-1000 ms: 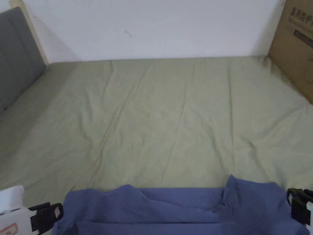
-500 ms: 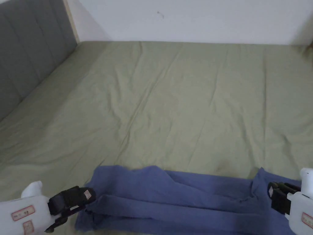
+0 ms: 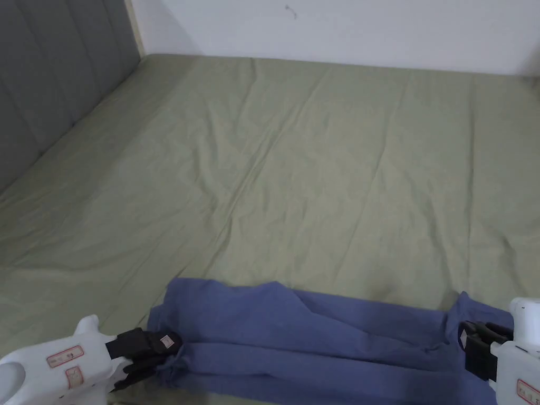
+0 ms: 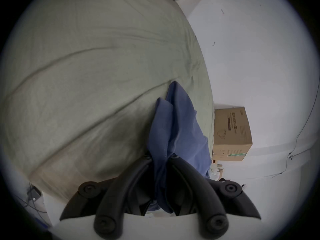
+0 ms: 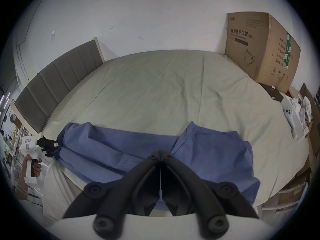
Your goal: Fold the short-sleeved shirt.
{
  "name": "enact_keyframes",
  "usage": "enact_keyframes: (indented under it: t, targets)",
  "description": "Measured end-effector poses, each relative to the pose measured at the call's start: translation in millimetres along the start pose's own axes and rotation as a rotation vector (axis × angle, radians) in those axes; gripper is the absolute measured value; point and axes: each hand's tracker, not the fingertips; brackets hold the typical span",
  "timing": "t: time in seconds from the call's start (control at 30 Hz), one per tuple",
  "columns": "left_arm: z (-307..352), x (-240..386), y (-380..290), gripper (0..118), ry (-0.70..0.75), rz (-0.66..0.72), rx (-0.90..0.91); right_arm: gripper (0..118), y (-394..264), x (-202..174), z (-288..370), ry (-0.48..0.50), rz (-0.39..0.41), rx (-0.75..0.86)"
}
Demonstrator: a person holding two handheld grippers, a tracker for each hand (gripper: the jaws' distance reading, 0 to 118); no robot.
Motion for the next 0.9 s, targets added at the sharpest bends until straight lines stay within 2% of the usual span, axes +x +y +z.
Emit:
enact_keyframes:
  t: [0.1, 0.23, 0.43, 0.57, 0.7, 0.73, 0.8, 0.83, 0.87, 0.9]
  targets:
    - [7, 16, 10, 11, 0.014, -0.057, 0.026, 0, 0, 1, 7, -0.013, -0.008, 0.041]
    - [18, 77, 4, 11, 0.000, -0.211, 0.060, 0, 1, 7, 11, -0.015, -0.030, 0.058]
    - [-2, 205, -41, 11, 0.087, -0.642, 0.071, 0, -9, 24, 23, -0.030, -0.081, 0.082]
    - [-45, 265, -93, 11, 0.000, -0.880, -0.043, 0, -21, 41, 28, -0.054, -0.121, 0.079]
    - [-107, 282, -145, 12, 0.005, -1.028, -0.195, 0, -34, 64, 34, -0.072, -0.195, 0.069]
    - [-123, 281, -161, 17, 0.025, -1.063, -0.248, 0, -37, 70, 36, -0.084, -0.208, 0.066]
    - [-147, 276, -186, 37, 0.027, -1.126, -0.264, 0, -44, 81, 41, -0.104, -0.228, 0.063]
    - [-159, 271, -194, 44, 0.021, -1.134, -0.288, 0, -49, 87, 43, -0.118, -0.245, 0.059]
    - [-171, 265, -198, 44, 0.018, -1.109, -0.330, 0, -53, 92, 44, -0.125, -0.259, 0.051]
    - [-182, 260, -200, 78, 0.041, -1.100, -0.366, 0, -57, 97, 45, -0.130, -0.273, 0.043]
